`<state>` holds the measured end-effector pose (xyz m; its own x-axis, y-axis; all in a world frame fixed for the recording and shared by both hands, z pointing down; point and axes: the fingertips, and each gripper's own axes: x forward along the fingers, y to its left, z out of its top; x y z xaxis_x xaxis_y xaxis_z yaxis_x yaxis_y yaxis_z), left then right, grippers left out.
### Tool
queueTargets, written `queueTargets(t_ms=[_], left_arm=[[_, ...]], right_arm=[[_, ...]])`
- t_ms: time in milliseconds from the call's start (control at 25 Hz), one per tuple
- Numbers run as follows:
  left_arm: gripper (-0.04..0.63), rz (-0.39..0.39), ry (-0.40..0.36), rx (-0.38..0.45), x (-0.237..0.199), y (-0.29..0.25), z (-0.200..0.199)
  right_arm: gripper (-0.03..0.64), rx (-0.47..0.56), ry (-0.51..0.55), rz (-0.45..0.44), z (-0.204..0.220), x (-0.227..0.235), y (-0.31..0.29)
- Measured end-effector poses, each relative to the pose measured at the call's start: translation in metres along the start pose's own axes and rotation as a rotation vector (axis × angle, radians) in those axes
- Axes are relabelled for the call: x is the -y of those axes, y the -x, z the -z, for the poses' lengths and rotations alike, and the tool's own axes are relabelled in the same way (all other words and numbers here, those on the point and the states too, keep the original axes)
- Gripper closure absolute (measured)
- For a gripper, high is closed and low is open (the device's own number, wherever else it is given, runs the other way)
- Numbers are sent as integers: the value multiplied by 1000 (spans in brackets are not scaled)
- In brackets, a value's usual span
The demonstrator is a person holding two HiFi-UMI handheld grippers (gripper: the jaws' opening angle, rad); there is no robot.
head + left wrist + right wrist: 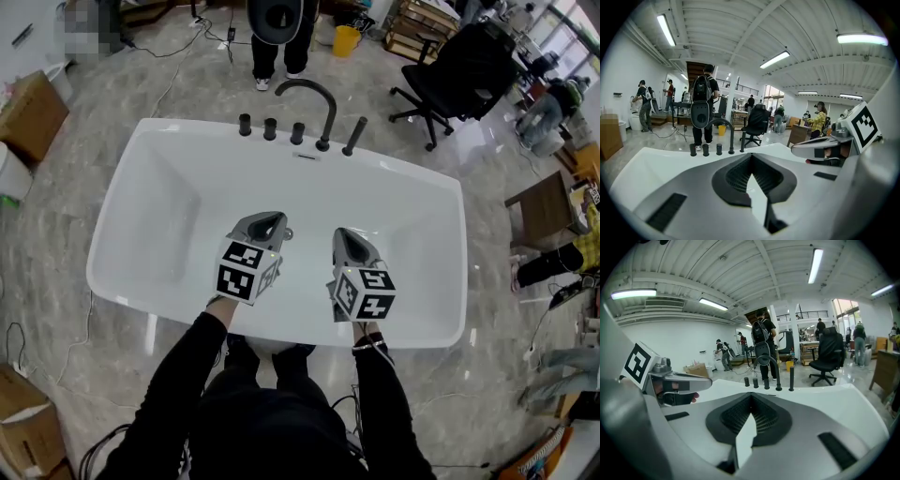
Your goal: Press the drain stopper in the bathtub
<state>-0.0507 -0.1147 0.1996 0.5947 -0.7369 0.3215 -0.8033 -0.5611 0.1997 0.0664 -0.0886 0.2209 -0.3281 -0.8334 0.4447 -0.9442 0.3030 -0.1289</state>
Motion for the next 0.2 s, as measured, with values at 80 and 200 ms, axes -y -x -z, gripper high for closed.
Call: queueTargets(t_ms=[80,200], left_arm=[[592,-2,-3,3,0,1,-2],[592,-4,-1,4,-1,1,-4]], right_arm=[[616,2,4,-3,-1,-2,-1],[615,6,9,-8,-3,-3,-1]])
